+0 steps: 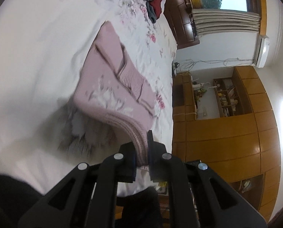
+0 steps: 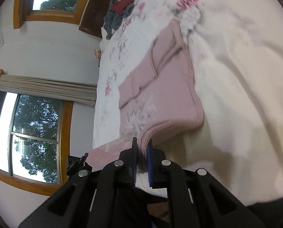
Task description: Fold small clothes
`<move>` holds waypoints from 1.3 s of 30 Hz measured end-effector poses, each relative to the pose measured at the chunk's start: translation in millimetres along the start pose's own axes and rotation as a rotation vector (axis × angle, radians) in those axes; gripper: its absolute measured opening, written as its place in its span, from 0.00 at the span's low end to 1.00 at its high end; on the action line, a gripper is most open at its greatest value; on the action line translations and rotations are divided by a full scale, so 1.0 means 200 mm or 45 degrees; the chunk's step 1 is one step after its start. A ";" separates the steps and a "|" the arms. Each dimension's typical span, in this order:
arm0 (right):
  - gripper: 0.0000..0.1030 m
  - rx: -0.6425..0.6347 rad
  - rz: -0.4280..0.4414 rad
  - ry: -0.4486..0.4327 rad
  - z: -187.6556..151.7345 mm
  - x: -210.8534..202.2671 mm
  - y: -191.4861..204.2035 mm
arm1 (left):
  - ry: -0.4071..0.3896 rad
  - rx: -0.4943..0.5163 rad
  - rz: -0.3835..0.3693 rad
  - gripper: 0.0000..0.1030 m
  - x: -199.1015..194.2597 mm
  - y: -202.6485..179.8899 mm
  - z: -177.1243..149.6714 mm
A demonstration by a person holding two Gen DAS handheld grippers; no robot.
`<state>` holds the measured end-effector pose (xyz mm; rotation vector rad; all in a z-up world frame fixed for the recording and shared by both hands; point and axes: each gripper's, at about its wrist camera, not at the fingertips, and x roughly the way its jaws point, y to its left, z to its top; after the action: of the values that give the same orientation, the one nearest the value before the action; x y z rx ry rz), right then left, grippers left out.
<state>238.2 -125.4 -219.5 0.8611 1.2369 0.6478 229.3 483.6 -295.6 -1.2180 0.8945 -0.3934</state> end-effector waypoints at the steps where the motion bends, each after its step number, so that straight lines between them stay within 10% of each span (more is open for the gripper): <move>1: 0.08 -0.004 -0.007 -0.010 0.05 0.00 0.02 | -0.001 -0.001 0.003 0.07 0.02 -0.01 0.03; 20: 0.08 0.082 -0.292 0.043 0.86 0.52 -0.11 | 0.088 -0.085 0.340 0.07 0.70 0.17 0.88; 28: 0.30 0.086 -0.250 0.047 1.06 0.65 -0.23 | 0.070 0.001 0.407 0.23 0.78 0.18 1.01; 39: 0.32 -0.197 -0.302 0.069 1.09 0.62 -0.18 | 0.148 0.272 0.556 0.42 0.80 0.12 1.02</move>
<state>477.9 -88.4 -293.5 0.5613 1.2966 0.5693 479.0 510.9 -362.4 -0.7820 1.1563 -0.2010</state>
